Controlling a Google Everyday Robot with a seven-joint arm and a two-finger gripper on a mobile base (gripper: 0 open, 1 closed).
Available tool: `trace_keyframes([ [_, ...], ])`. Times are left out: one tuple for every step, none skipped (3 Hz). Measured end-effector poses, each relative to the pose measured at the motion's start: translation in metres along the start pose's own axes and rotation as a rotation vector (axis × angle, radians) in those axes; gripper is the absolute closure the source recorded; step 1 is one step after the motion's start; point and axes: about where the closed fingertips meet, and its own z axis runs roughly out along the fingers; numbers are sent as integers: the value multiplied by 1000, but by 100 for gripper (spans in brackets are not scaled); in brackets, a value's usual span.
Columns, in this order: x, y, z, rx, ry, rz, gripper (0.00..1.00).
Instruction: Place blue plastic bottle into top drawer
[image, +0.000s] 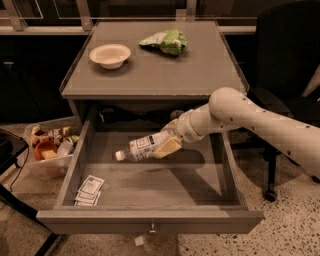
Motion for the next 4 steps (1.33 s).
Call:
trace_keyframes([
  [22,15,16,-1,-41,76,100],
  [31,21,29,-4,-56,112,81],
  [41,28,41,-4,-23,129,58],
  [58,34,53,1,7,163,35],
])
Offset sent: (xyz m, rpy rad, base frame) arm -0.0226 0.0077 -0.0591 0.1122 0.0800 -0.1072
